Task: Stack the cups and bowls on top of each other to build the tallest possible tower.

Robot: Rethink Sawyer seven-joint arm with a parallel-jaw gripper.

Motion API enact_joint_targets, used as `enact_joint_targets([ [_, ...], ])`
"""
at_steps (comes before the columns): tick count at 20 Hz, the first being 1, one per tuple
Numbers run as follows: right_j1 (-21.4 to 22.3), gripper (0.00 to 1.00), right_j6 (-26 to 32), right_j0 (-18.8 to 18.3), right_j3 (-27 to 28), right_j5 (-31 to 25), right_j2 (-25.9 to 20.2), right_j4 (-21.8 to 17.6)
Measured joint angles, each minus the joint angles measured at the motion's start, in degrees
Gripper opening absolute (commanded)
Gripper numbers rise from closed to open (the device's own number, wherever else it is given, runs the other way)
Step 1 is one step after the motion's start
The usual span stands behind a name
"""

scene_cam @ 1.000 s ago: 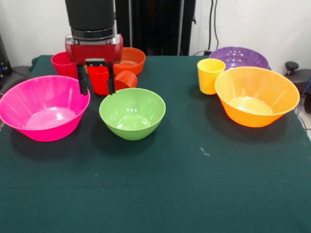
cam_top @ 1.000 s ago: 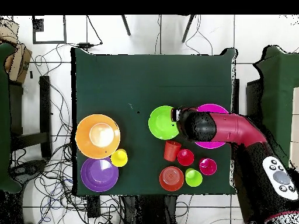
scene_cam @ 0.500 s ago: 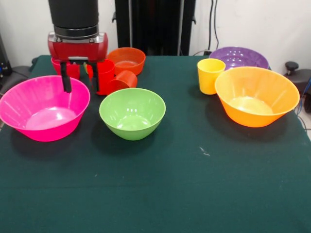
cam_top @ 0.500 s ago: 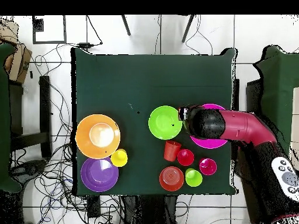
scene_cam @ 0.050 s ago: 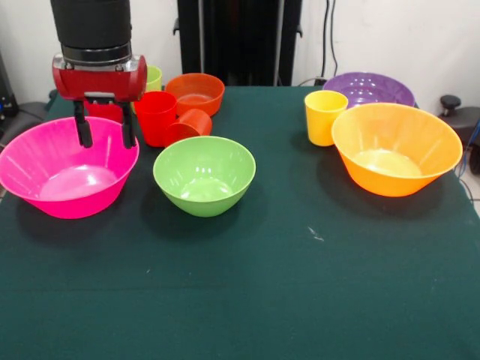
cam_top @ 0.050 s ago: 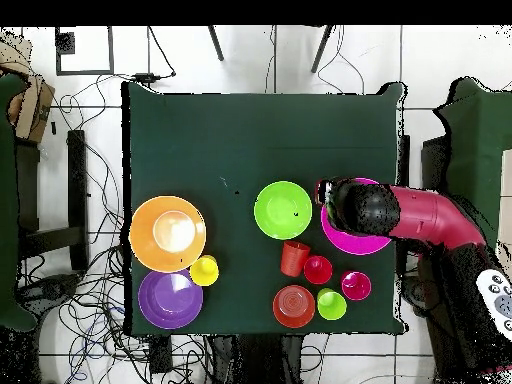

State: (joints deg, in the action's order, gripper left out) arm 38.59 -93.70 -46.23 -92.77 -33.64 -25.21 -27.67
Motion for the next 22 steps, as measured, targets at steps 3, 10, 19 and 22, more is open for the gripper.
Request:
enact_joint_targets([
  [3, -1.13, 1.0, 0.0, 0.0, 0.57, 0.0, -0.1, -0.01],
  [10, -3.87, 1.0, 0.0, 0.01, 1.89, 0.0, -0.27, -1.68],
  [19, -7.07, 1.0, 0.0, 0.01, 3.25, 0.0, -0.66, -3.91],
  [22, -7.21, 1.0, 0.0, 0.01, 3.26, 0.01, -0.8, -4.09],
])
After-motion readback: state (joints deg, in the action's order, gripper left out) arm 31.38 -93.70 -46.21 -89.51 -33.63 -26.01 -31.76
